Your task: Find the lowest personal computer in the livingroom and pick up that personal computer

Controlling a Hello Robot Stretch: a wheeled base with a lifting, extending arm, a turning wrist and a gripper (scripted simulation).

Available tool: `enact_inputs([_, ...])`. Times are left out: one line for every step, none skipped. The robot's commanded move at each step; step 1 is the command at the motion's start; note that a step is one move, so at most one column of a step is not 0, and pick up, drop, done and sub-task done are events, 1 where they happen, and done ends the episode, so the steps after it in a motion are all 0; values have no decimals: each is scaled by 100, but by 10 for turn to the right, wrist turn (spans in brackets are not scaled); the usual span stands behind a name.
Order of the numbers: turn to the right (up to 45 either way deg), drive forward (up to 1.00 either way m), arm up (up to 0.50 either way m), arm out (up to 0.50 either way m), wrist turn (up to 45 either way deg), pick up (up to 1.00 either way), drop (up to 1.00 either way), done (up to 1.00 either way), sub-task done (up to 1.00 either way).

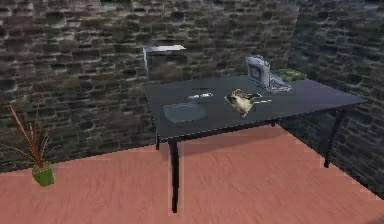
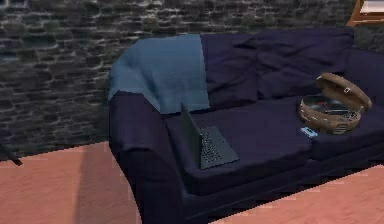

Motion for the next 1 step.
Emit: enact_inputs([60,0,0,0,0,0,0,0,0])
